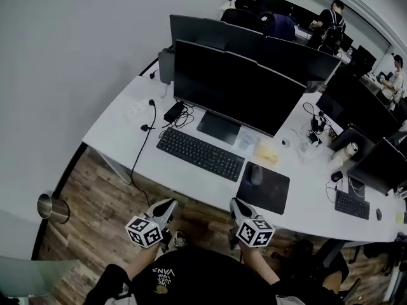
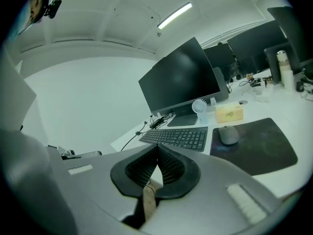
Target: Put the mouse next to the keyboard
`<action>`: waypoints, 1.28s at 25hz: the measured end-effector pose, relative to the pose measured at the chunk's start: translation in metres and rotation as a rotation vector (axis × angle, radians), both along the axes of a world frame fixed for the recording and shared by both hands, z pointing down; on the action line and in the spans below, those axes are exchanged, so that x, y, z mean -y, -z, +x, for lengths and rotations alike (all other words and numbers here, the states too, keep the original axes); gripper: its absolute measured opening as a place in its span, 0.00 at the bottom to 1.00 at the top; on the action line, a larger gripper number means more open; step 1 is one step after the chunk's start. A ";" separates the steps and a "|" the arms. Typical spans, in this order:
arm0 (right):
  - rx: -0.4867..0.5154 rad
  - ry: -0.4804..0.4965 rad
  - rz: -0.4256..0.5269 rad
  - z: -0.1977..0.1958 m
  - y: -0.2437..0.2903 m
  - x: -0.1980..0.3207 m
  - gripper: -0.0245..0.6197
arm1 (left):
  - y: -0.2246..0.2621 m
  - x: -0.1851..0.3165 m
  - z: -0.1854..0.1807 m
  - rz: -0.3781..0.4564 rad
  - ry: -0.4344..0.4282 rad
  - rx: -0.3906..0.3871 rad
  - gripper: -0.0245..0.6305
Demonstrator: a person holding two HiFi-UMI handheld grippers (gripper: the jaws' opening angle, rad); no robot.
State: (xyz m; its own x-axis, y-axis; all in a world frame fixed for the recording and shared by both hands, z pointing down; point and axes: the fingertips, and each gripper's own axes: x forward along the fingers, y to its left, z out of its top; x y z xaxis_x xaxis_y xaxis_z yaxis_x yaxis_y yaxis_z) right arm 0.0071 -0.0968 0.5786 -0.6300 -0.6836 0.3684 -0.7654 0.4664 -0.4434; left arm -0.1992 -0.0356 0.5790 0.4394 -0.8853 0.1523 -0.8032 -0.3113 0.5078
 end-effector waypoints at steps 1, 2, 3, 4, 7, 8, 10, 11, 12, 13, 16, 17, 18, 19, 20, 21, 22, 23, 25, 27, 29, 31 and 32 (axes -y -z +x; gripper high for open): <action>-0.004 0.014 0.002 0.003 0.000 -0.004 0.05 | 0.000 -0.004 0.007 -0.001 0.003 -0.001 0.04; -0.007 0.028 0.005 0.006 -0.001 -0.008 0.05 | 0.000 -0.008 0.014 -0.003 0.005 -0.001 0.04; -0.011 0.043 0.008 0.009 -0.001 -0.012 0.05 | 0.000 -0.011 0.021 -0.005 0.006 0.000 0.04; -0.016 0.058 0.012 0.012 -0.001 -0.016 0.05 | 0.000 -0.015 0.029 -0.007 0.007 0.000 0.04; -0.030 0.096 0.017 0.025 -0.003 -0.030 0.05 | 0.001 -0.028 0.049 -0.008 0.019 0.004 0.04; -0.033 0.105 0.016 0.029 -0.004 -0.035 0.05 | 0.001 -0.033 0.054 -0.008 0.026 0.006 0.04; -0.036 0.121 0.014 0.037 -0.005 -0.042 0.05 | 0.001 -0.041 0.062 -0.006 0.043 0.015 0.04; -0.038 0.128 0.014 0.040 -0.006 -0.046 0.05 | 0.001 -0.046 0.066 -0.006 0.053 0.021 0.04; -0.041 0.134 0.014 0.043 -0.007 -0.049 0.05 | 0.000 -0.051 0.069 -0.007 0.064 0.027 0.04; -0.045 0.140 0.014 0.045 -0.008 -0.053 0.05 | -0.001 -0.056 0.071 -0.009 0.074 0.032 0.04; -0.061 0.163 0.012 0.054 -0.013 -0.064 0.05 | -0.006 -0.073 0.079 -0.018 0.102 0.039 0.04; -0.067 0.170 0.011 0.057 -0.014 -0.068 0.05 | -0.008 -0.079 0.082 -0.021 0.109 0.039 0.04; -0.073 0.176 0.012 0.060 -0.015 -0.071 0.05 | -0.009 -0.084 0.084 -0.025 0.114 0.039 0.04; -0.078 0.182 0.014 0.063 -0.016 -0.074 0.05 | -0.010 -0.089 0.087 -0.027 0.119 0.039 0.04; -0.081 0.186 0.015 0.065 -0.016 -0.077 0.05 | -0.011 -0.093 0.089 -0.029 0.122 0.038 0.04; -0.082 0.190 0.017 0.067 -0.016 -0.080 0.05 | -0.012 -0.097 0.092 -0.031 0.125 0.037 0.04; -0.083 0.194 0.018 0.069 -0.016 -0.083 0.05 | -0.012 -0.100 0.095 -0.032 0.127 0.035 0.04; -0.083 0.197 0.018 0.071 -0.016 -0.086 0.05 | -0.012 -0.104 0.098 -0.032 0.129 0.033 0.04; -0.084 0.198 0.017 0.076 -0.016 -0.092 0.05 | -0.011 -0.108 0.104 -0.031 0.127 0.032 0.04; -0.085 0.196 0.016 0.082 -0.017 -0.097 0.05 | -0.011 -0.111 0.110 -0.029 0.120 0.033 0.04; -0.087 0.192 0.018 0.088 -0.018 -0.101 0.05 | -0.010 -0.113 0.118 -0.025 0.111 0.035 0.04; -0.087 0.184 0.024 0.096 -0.016 -0.104 0.05 | -0.009 -0.114 0.125 -0.020 0.099 0.036 0.04; -0.087 0.178 0.027 0.099 -0.016 -0.105 0.05 | -0.009 -0.114 0.129 -0.018 0.093 0.036 0.04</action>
State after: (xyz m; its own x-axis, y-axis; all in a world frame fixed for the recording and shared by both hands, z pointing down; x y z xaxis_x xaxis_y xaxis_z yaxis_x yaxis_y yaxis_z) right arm 0.1063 0.0081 0.5944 -0.7082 -0.5747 0.4100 -0.7048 0.6086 -0.3645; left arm -0.0706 0.0781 0.5878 0.3497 -0.9189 0.1827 -0.8462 -0.2262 0.4825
